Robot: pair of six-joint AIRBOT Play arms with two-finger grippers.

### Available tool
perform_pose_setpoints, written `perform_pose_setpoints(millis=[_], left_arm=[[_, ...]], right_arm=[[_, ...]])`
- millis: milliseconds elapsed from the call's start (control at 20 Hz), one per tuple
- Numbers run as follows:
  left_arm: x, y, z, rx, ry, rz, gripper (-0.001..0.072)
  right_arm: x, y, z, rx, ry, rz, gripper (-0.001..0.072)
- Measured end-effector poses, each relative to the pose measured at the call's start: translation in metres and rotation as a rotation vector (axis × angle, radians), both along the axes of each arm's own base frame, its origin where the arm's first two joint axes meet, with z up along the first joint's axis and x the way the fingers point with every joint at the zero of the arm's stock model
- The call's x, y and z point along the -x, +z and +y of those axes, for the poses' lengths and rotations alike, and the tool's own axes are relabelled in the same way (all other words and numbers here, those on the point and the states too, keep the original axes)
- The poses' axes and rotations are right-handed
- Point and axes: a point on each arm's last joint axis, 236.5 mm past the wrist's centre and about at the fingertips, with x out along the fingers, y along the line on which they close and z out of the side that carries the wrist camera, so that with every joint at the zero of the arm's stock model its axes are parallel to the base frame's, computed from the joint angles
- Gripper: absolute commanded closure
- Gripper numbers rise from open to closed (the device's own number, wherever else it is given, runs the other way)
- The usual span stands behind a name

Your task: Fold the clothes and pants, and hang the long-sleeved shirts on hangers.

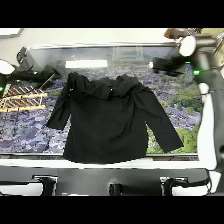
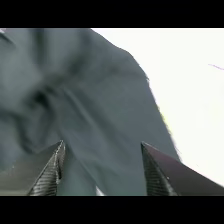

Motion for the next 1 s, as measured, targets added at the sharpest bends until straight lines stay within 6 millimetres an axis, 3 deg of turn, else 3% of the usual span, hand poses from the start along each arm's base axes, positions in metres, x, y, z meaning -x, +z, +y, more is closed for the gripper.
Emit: perform_pose_setpoints(millis=[50,150,350,500,700,900,950,1000], left_arm=[[0.016,-0.007,0.007,-0.010,0.007,0.037,0.0092],[0.054,-0.033,0.016,-0.021,0.016,0.131,0.0092],[0.132,-0.087,0.014,-0.010,0.019,0.309,0.0093],[0.173,-0.114,0.009,-0.007,-0.001,0.394,0.0093],[0.201,-0.133,0.005,-0.016,-0.054,0.439,0.0092],[0.211,-0.139,0.003,-0.021,-0.086,0.451,0.0093],[0.212,-0.140,0.003,-0.022,-0.091,0.454,0.0093],[0.214,-0.141,0.003,-0.023,-0.093,0.457,0.0092]], right_arm=[[0.019,-0.007,-0.014,0.002,-0.001,0.061,0.0111],[0.056,-0.029,-0.023,-0.042,0.014,0.185,0.0086],[0.128,-0.090,-0.006,-0.184,0.049,0.386,0.0053],[0.176,-0.140,0.010,-0.272,0.060,0.511,0.0048],[0.215,-0.189,0.034,-0.387,0.065,0.584,0.0043],[0.226,-0.220,0.054,-0.486,0.029,0.580,0.0044],[0.227,-0.226,0.058,-0.510,0.018,0.586,0.0055],[0.228,-0.231,0.063,-0.534,0.012,0.594,0.0144]])
